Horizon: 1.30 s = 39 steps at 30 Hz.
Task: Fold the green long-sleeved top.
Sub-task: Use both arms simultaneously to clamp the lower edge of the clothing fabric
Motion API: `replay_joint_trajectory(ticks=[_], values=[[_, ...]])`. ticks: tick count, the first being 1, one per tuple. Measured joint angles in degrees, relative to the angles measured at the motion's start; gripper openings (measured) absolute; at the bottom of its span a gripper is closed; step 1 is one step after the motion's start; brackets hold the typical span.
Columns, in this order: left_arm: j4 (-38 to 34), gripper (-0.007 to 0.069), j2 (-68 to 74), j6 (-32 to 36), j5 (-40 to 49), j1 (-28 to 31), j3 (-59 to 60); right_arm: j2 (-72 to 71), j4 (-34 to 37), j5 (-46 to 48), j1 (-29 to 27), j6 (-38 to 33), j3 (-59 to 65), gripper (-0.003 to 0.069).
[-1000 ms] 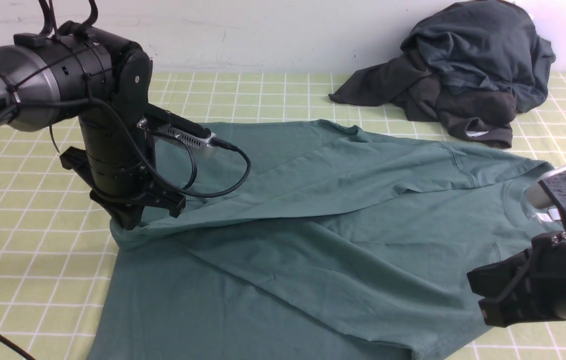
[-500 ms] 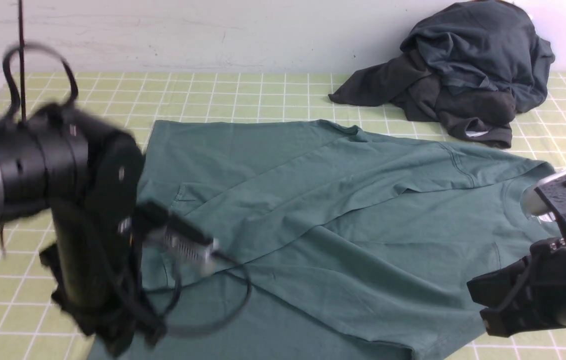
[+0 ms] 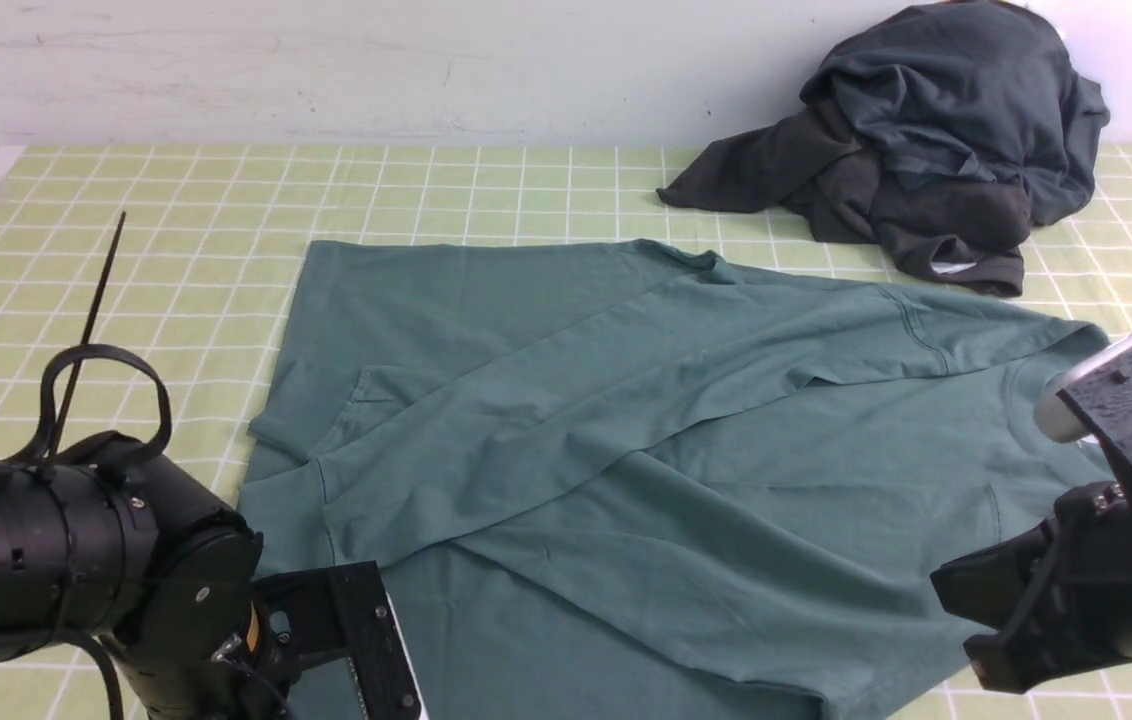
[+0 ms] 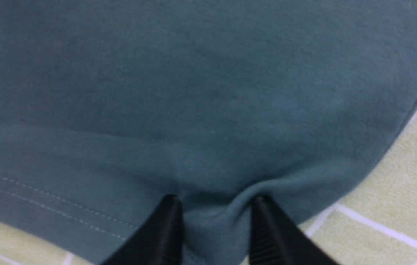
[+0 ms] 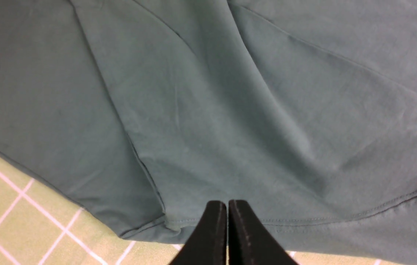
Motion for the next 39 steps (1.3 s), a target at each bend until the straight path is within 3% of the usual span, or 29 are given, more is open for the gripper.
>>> replay_joint_trajectory(ticks=[5, 7, 10, 14, 19, 22, 23, 25, 26, 27, 31, 34, 39], values=[[2.15, 0.0027, -3.22, -5.41, 0.47, -0.42, -0.41, -1.66, 3.22, 0.29, 0.00, -3.39, -0.07, -0.0001], [2.24, 0.0016, -5.35, -7.63, 1.38, -0.42, -0.99, -3.75, 5.89, 0.29, 0.00, -8.13, -0.34, -0.0001], [3.42, 0.0016, -9.73, -9.91, 3.05, -0.42, -1.59, -7.87, 11.72, -0.26, 0.04, -22.15, -0.83, -0.0001], [3.68, 0.0016, -13.16, -11.49, 3.96, -0.42, -1.66, -8.47, 13.40, -1.33, 0.06, -34.21, -1.07, 0.0001], [3.68, 0.0016, -14.52, -14.28, 4.71, -0.42, -1.66, -2.39, 2.75, -1.90, 0.06, -37.23, -1.07, 0.0041], [3.68, 0.0016, -14.71, -14.87, 4.71, -0.42, -1.66, 5.94, -11.97, -3.07, 0.06, -34.66, -1.07, 0.0113], [3.68, 0.0016, -14.71, -14.87, 4.71, -0.42, -1.66, 6.40, -13.63, -3.16, 0.06, -34.43, -1.07, 0.0118], [3.42, 0.0016, -14.71, -14.92, 4.71, -0.42, -1.66, 12.07, -24.21, -4.66, 0.06, -30.62, -1.07, 0.0168], [3.41, 0.0016, -14.71, -14.97, 4.71, -0.42, -1.66, 12.45, -24.21, -4.78, 0.06, -30.26, -1.09, 0.0171], [2.94, 0.0016, -14.71, -14.93, 4.65, -0.42, -1.66, 15.65, -31.98, -5.83, 0.06, -27.07, -1.14, 0.0194], [2.38, 0.0016, -14.71, -14.93, 4.50, -0.42, -1.66, 20.59, -43.12, -7.36, 0.06, -20.31, -1.14, 0.0210], [2.36, 0.0016, -14.71, -14.88, 4.42, -0.42, -1.66, 23.25, -47.99, -7.75, 0.06, -16.82, -1.22, 0.0211], [2.31, 0.0016, -14.71, -14.88, 4.40, -0.42, -1.66, 25.13, -48.36, -8.46, 0.06, -15.75, -1.27, 0.0211]])
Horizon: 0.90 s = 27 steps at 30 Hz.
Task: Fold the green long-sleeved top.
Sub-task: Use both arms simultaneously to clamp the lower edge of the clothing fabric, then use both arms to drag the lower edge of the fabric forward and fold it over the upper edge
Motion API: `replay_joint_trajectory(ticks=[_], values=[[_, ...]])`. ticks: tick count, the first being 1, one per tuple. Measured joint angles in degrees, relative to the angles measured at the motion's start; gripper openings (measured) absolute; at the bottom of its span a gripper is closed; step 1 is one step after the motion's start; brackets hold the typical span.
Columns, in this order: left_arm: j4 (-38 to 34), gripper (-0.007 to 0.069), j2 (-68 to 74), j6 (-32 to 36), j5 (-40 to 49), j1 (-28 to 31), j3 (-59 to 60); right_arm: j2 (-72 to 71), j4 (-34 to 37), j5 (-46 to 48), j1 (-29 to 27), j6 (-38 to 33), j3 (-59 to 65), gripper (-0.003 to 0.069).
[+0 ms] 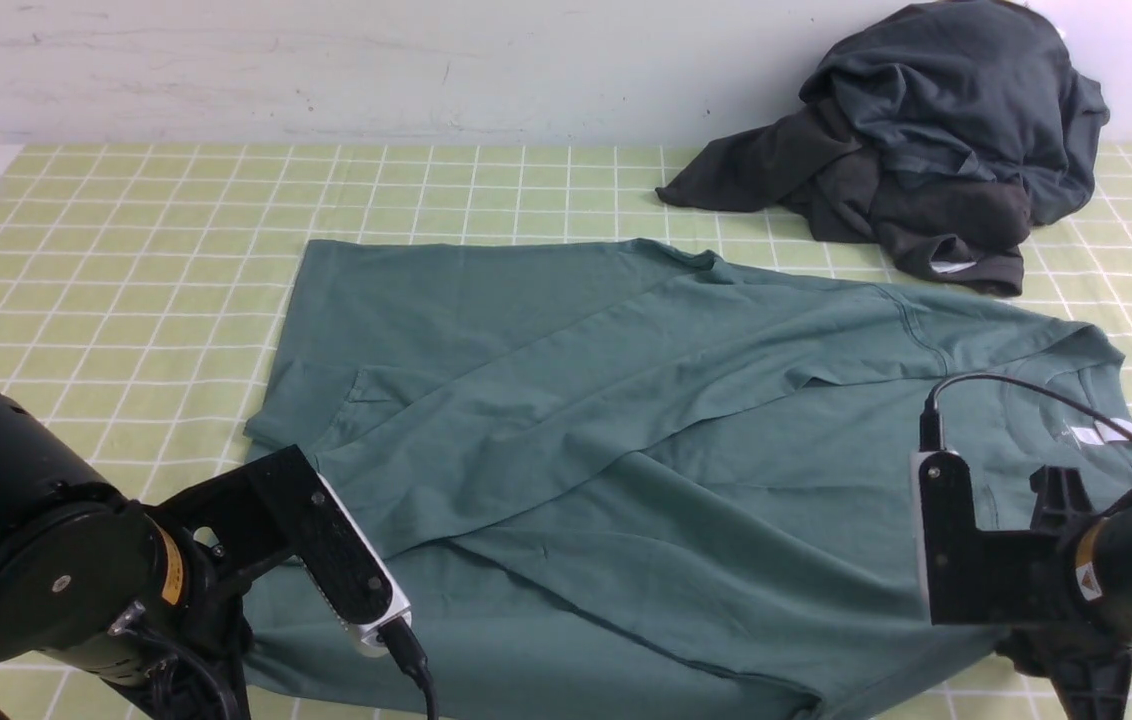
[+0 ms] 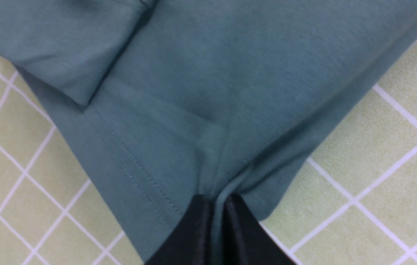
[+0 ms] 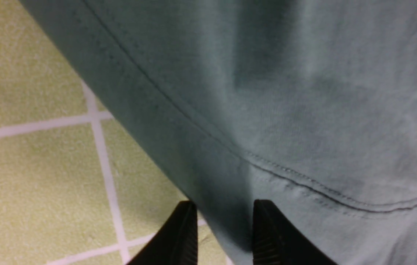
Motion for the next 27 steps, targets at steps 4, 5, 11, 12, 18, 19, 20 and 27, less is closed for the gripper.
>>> replay_joint_trajectory(ticks=[4, 5, 11, 12, 18, 19, 20, 27], values=[[0.00, 0.0016, 0.00, 0.00, -0.04, 0.00, 0.00, 0.16, 0.00, 0.00, 0.00, 0.03, -0.07, 0.0212], [0.00, 0.0016, 0.00, 0.00, -0.11, 0.00, 0.00, 0.52, 0.33, -0.52, 0.00, 0.16, -0.13, 0.0212], [-0.16, 0.0016, 0.00, 0.00, 0.18, 0.00, 0.00, 2.09, 6.26, -0.80, 0.00, 0.63, -0.63, 0.0144], [-0.18, 0.0016, 0.00, -0.07, 0.37, 0.00, 0.00, 2.14, 7.50, -0.72, 0.00, 0.68, -0.77, 0.0117], [-1.73, 0.0016, -0.05, -7.86, 5.99, 0.08, -4.65, 1.87, 13.20, 0.66, -0.06, 4.28, -2.68, 0.0003], [-2.55, 0.0016, -0.05, -10.07, 6.93, 0.78, -6.95, 1.42, 13.86, 2.54, 0.00, 5.80, -4.35, -0.0001], [-3.19, 0.0017, -0.05, -11.19, 7.35, 1.37, -8.38, 1.11, 14.09, 4.20, 0.00, 6.54, -5.96, -0.0002], [-9.71, 0.0020, 6.45, -12.57, 1.62, 10.62, -22.25, 5.07, 15.01, 9.31, -1.87, 9.16, -19.83, -0.0003]])
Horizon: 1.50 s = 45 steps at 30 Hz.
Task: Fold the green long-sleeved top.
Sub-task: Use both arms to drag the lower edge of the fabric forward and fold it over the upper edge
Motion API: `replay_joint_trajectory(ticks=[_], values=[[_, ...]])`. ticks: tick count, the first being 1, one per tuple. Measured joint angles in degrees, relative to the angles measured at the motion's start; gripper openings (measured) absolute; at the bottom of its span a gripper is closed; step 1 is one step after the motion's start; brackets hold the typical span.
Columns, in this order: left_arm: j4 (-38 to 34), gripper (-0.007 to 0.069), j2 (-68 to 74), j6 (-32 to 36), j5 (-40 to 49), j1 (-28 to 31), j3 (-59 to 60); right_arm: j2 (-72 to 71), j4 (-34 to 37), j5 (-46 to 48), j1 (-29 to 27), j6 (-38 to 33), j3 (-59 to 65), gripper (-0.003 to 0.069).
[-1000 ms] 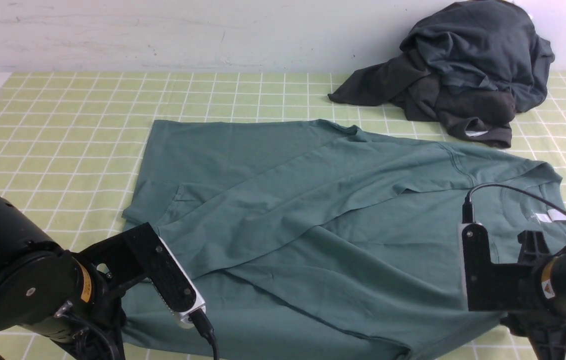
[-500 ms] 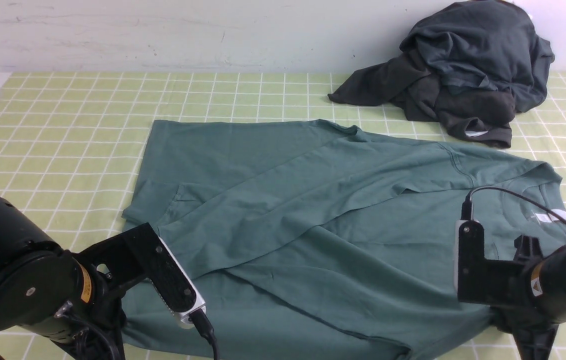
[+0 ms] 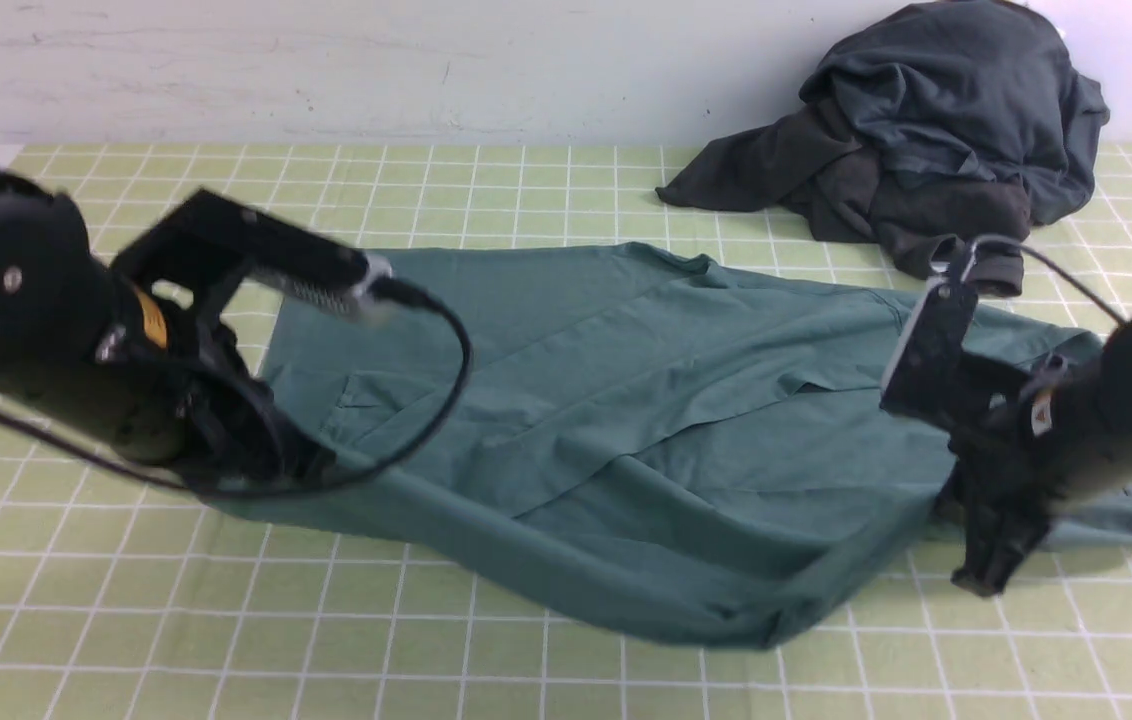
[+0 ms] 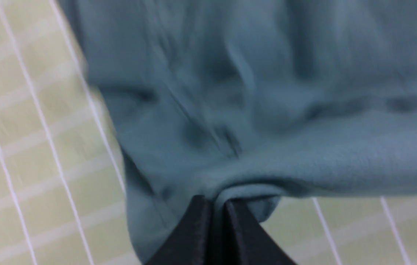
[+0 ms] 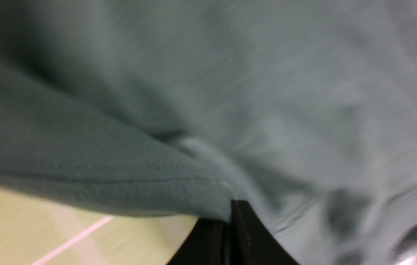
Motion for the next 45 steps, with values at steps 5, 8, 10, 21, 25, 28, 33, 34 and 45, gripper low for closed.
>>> replay_joint_trajectory(ticks=[5, 8, 10, 21, 25, 28, 33, 34, 45], values=[[-0.36, 0.0020, 9.91, 0.19, -5.21, 4.67, -10.51, 8.84, 0.17, 0.55, -3.37, 1.01, -13.01, -0.0003], [0.50, 0.0020, 16.94, 0.66, -7.76, 6.14, -17.15, 15.28, 0.17, 1.19, -4.43, 2.29, -22.06, -0.0003], [1.11, 0.0020, 23.09, 0.67, -8.56, 6.89, -23.11, 19.80, 0.17, 1.90, -4.75, 2.82, -28.58, -0.0003], [2.01, 0.0020, 47.38, -0.06, -8.99, 8.41, -48.16, 37.30, -0.89, 2.21, -6.40, 7.35, -53.59, 0.0001], [2.01, 0.0022, 52.08, -3.82, -10.82, 9.73, -52.77, 39.66, -1.30, 0.35, -8.06, 15.27, -55.82, 0.0050], [2.01, 0.0041, 54.43, -8.28, -14.14, 10.68, -54.27, 39.86, -2.41, -0.90, -8.67, 22.29, -56.08, 0.0139], [3.52, 0.0106, 54.98, -13.16, -19.69, 11.39, -54.42, 39.86, -2.82, -2.20, -8.77, 33.82, -56.24, 0.0281], [3.52, 0.0106, 54.98, -13.29, -19.87, 11.39, -54.42, 39.86, -2.82, -2.20, -8.77, 34.33, -56.24, 0.0281], [-0.35, 0.0347, 51.08, -13.73, -8.83, 10.71, -55.77, 40.69, 15.79, 0.34, -0.58, 19.55, -56.61, 0.0028]])
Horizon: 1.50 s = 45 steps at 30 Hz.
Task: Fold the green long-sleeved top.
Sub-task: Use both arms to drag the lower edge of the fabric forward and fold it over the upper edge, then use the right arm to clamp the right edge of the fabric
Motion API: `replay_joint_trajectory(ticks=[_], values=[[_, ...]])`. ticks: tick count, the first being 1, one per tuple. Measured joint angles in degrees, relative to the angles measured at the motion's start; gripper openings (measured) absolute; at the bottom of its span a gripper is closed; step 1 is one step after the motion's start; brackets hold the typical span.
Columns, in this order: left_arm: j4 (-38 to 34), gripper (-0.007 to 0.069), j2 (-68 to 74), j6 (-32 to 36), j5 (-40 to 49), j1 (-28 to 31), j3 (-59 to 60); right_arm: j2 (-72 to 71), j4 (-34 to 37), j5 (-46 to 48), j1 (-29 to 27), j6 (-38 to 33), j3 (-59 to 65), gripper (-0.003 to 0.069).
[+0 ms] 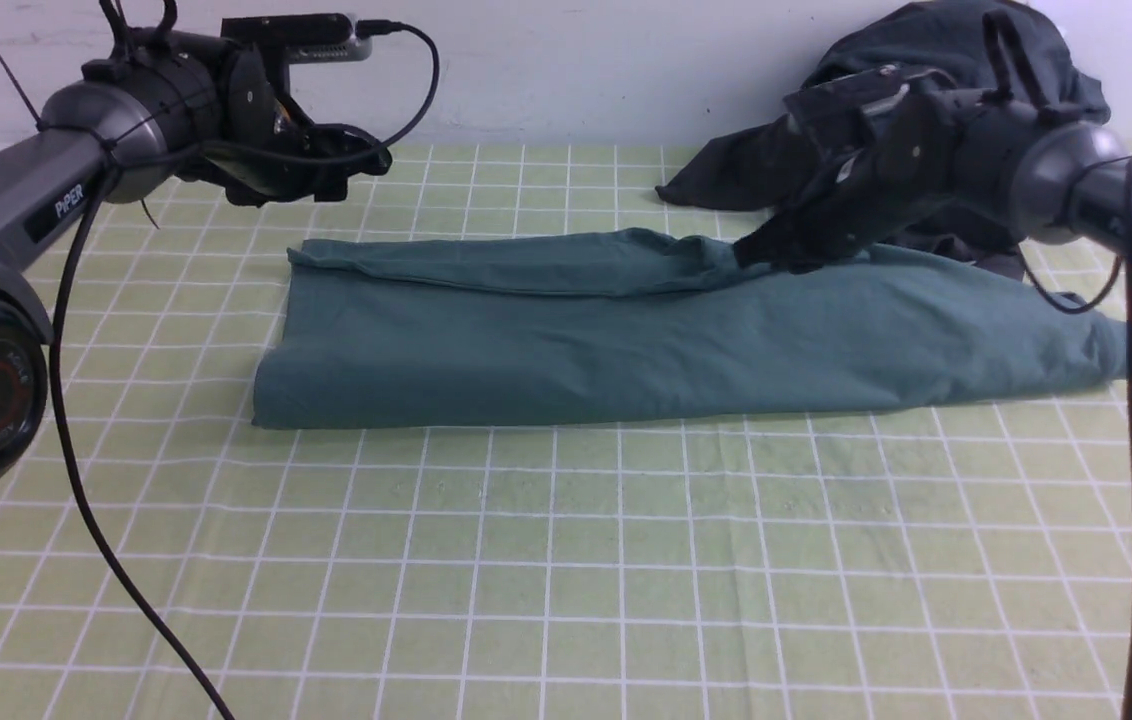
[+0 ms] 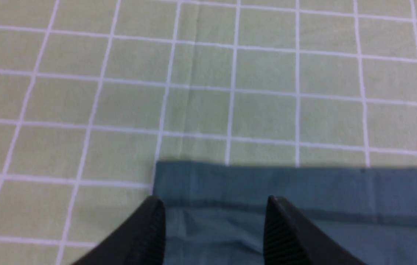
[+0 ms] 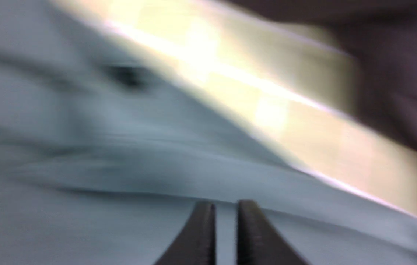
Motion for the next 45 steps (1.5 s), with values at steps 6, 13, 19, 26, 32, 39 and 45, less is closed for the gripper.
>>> replay_joint_trajectory(ticks=[6, 13, 19, 26, 32, 39, 45], values=[[-6.28, 0.0283, -0.87, 15.44, 12.23, -4.46, -0.32, 7.44, 18.52, -15.23, 3.54, -22.08, 0.00, -0.0011], [-8.14, 0.0167, 0.45, 21.50, 19.79, -6.54, -0.32, 9.98, 36.81, -45.06, 2.82, -34.33, 0.00, -0.0001], [-3.20, 0.0143, 0.33, 20.84, 21.35, -6.42, -0.32, 1.74, 51.12, -40.70, -1.32, -46.38, 0.35, 0.0031], [0.49, 0.0143, -4.21, 19.34, 31.26, -5.71, 0.06, -13.00, 52.05, -11.47, -8.81, -48.82, 5.81, 0.0040], [-4.46, 0.0143, -19.10, 21.65, 32.49, -5.10, 8.53, -18.80, 21.09, 19.95, -18.31, -23.95, 12.08, 0.0043], [-10.83, 0.0143, -41.80, 25.95, 20.80, -5.16, 27.59, -16.15, -2.09, 21.61, -26.47, -1.77, 21.78, 0.0048], [-8.75, 0.0143, -61.22, 26.19, 11.10, -5.16, 41.12, -16.11, -1.69, 15.65, -27.37, 4.09, 21.57, 0.0060]])
